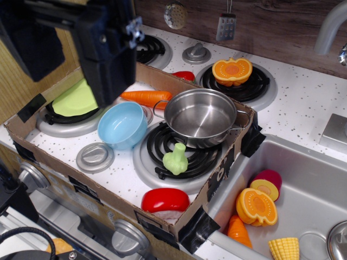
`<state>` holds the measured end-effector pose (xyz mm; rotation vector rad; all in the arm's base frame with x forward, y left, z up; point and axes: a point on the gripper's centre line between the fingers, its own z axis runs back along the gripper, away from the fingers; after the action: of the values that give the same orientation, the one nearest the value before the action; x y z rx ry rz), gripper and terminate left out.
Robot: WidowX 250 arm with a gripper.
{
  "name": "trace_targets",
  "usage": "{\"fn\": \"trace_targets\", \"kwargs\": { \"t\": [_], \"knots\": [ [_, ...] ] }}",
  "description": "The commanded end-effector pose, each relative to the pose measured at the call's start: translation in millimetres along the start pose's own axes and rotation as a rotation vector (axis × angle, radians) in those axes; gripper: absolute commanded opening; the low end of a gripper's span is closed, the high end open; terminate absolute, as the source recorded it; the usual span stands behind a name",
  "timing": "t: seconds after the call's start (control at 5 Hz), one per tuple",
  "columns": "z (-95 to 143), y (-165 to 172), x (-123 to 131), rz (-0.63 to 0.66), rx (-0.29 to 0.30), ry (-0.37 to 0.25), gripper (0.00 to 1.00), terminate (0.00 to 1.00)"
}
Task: Put broccoli in pot
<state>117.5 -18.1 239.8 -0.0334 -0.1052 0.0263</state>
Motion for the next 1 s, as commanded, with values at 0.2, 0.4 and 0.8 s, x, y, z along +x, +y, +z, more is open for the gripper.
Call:
{"fn": "trace_targets", "kwargs": {
  "t": [0.2, 0.4, 0.8],
  "knots": [
    [-17, 0, 21, -0.026, 0.004, -0.018, 1.0, 0.0],
    [-36, -4, 48, -0.061, -0.011, -0.006, 1.0, 0.0],
    [-92, -7, 82, -0.061, -0.052, -0.048, 1.0, 0.0]
  ]
}}
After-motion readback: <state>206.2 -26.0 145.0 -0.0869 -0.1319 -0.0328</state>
